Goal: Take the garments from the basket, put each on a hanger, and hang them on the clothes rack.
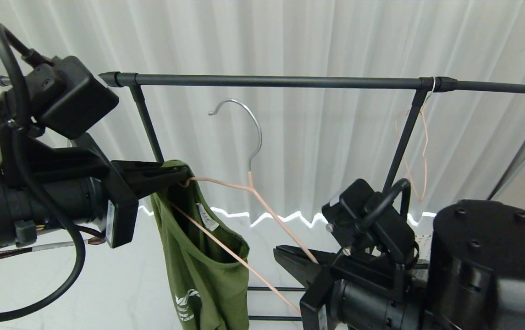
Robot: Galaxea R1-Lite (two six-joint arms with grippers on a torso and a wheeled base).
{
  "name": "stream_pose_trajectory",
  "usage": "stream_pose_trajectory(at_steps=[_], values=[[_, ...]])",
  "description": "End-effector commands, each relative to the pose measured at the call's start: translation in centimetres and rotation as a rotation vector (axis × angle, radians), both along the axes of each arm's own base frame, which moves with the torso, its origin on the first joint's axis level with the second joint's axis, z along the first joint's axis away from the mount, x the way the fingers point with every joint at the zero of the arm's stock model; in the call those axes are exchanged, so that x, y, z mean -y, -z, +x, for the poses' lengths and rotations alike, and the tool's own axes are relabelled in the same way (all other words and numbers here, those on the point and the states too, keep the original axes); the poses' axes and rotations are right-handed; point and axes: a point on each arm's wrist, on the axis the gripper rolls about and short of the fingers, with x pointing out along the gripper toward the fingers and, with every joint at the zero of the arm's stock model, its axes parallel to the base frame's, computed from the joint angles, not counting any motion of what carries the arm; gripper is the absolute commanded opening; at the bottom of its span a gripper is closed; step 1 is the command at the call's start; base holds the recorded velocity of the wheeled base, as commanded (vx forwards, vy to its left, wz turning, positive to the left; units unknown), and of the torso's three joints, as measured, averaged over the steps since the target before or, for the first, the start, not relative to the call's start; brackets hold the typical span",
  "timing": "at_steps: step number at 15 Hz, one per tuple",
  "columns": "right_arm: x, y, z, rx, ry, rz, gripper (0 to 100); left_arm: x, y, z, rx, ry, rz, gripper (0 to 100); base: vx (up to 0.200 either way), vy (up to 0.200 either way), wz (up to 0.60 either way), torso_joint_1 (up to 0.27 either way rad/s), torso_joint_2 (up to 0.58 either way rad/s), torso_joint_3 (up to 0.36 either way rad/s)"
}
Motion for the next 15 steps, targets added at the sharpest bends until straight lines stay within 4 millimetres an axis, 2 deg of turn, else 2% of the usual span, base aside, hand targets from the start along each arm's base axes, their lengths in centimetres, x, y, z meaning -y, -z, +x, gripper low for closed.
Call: stream_pose_trajectory(at_steps=[1,5,11,12,15], values=[[-1.5,0.8,1.4,0.001,0.021,-0.014,0,1.3,-0.6,-0.9,-0.018,0.011,-0.054,0,0.000,0.000,0.00,0.000,0.00,0.000],[-2.8,1.1,2.1,0.002,0.025,-0.017,0,3.0,-1.5,-2.3,-0.030,0.006,-0.117,0,0.000,0.000,0.00,0.000,0.00,0.000],[-2.1,0.2,2.3,0.043,0.039,-0.015,0,3.1,-1.7,-3.4,-0.011,0.030,-0.118,0,0.000,0.000,0.00,0.000,0.00,0.000],[-2.1,0.1,2.3,0.059,0.036,-0.019,0,3.6,-1.7,-4.2,-0.004,0.080,-0.111,0,0.000,0.000,0.00,0.000,0.00,0.000],[-1.1,-1.3,1.8,0.092,0.034,0.007,0,3.5,-0.2,-4.2,-0.010,-0.038,-0.052,0,0.000,0.000,0.00,0.000,0.00,0.000]])
